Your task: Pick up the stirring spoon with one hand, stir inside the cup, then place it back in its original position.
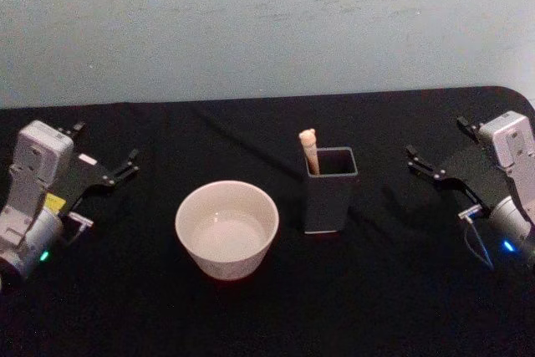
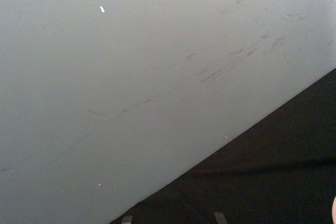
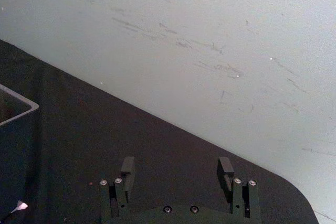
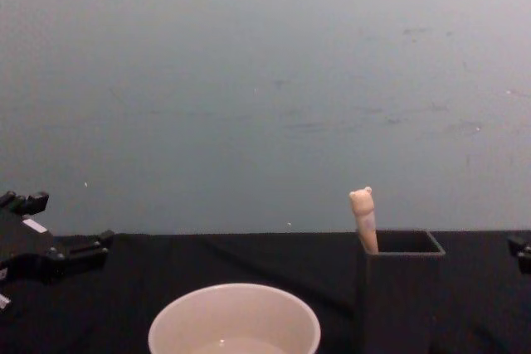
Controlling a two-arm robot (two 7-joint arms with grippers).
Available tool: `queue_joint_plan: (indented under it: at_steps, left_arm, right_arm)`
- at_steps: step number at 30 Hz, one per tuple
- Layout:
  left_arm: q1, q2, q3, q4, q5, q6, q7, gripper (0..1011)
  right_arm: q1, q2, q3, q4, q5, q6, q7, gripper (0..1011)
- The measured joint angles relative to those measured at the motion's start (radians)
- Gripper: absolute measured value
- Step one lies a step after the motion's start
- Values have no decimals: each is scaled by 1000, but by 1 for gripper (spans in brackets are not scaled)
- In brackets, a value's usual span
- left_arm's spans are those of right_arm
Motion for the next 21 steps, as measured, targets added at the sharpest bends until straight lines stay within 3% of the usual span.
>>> queue_joint_plan:
  at_steps: [21]
  left_arm:
    - [0, 0, 0, 0, 0, 0, 0, 1001]
  right_arm:
    - [0, 0, 0, 0, 0, 0, -1, 1002]
